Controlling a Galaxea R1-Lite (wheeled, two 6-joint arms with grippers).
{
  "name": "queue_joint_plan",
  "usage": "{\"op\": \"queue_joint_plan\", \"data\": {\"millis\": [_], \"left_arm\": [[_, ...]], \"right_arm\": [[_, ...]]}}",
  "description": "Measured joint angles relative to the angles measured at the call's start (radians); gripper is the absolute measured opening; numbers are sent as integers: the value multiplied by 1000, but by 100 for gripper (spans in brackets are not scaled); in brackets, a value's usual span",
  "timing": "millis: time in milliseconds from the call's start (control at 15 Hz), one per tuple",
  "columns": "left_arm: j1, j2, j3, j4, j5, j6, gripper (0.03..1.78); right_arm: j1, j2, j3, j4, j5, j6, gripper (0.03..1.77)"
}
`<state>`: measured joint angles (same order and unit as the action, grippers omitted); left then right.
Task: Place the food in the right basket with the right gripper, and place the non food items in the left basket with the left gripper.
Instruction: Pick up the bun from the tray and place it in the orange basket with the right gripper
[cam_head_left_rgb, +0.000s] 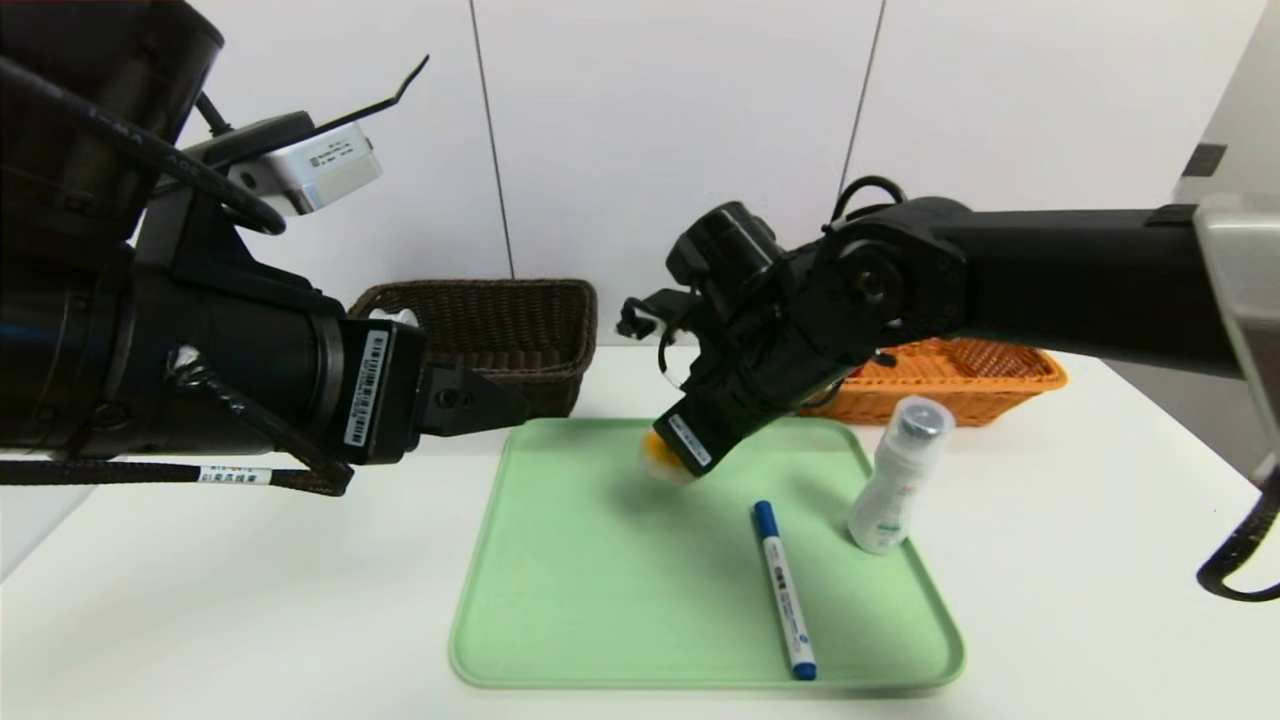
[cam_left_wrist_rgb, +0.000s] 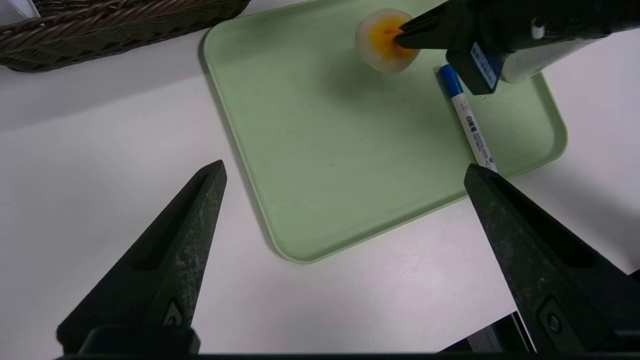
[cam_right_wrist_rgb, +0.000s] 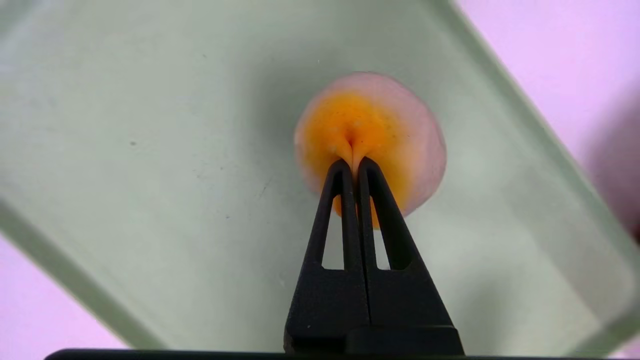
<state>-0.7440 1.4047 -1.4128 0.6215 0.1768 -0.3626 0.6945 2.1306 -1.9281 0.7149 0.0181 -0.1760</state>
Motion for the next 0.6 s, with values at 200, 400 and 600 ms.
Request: {"op": "queue_joint_plan", "data": {"millis": [200,400,600], "left_arm": [[0,-4,0,0,0,0,169],[0,-10,0,0,0,0,169],[0,-11,0,-2,0,0,169]], "right_arm": [[-2,-80,0,-26,-3,11,5],[-21,-170,0,-73,-14,11,5],[-103,-234,1,-121,-61,17,5]]}}
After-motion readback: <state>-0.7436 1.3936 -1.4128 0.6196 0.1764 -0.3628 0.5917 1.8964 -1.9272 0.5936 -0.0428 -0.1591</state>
